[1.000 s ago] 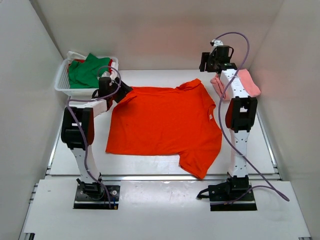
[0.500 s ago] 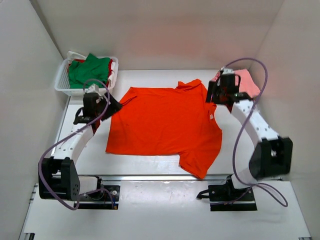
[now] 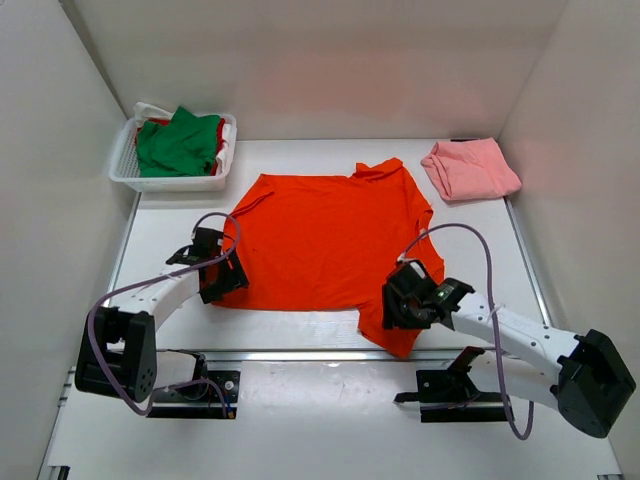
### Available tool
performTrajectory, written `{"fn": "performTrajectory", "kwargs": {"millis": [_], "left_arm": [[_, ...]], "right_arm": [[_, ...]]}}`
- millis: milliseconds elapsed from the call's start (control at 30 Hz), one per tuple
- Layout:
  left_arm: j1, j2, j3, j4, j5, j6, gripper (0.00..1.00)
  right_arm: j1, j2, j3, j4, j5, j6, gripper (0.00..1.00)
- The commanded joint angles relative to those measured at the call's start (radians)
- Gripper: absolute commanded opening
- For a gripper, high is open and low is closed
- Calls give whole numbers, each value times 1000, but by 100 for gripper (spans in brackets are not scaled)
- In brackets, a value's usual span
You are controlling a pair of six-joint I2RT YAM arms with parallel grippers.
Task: Fold and stack the t-shirts
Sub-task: Grap the side of the flattened tshirt closest away from the robot with both arms
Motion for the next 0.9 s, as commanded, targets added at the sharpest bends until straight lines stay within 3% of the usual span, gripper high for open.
{"fn": "performTrajectory", "kwargs": {"millis": [0,233,400,433,467,500,533,633,767,867], "left_arm": [[-19,-26,-15,-35,-50,-3,80],[-13,-75,-57,-55,-83,0,81],[-24,-33,-49,-51,-109,0,74],[-25,-26,-57,-40,-106,-2,66],[-19,-18,-70,-34,-98,1,58],[-16,-9,-75,-25,-83,1,37],[-18,3,-65,-25,-80,3,25],[-30,-30,-57,-43,-40,3,0],[-9,-91,-19,-88,-26,3,0],[24,-104,29,-101,-8,14,0]], "right_arm": [[81,-25,-41,-8,-26,153,55],[143,-77,-44,-105,-14,207,53],[184,-96,-83,-180,-13,256,51],[183,-96,-93,-173,-17,247,48],[169,-90,-98,-162,-35,238,36],[166,-84,-103,-156,-36,227,13],[166,-85,-101,-151,-33,227,2],[168,-87,-78,-168,-51,190,0],[103,-111,2,-252,-53,77,1],[-41,-111,78,-260,-144,-81,0]]}}
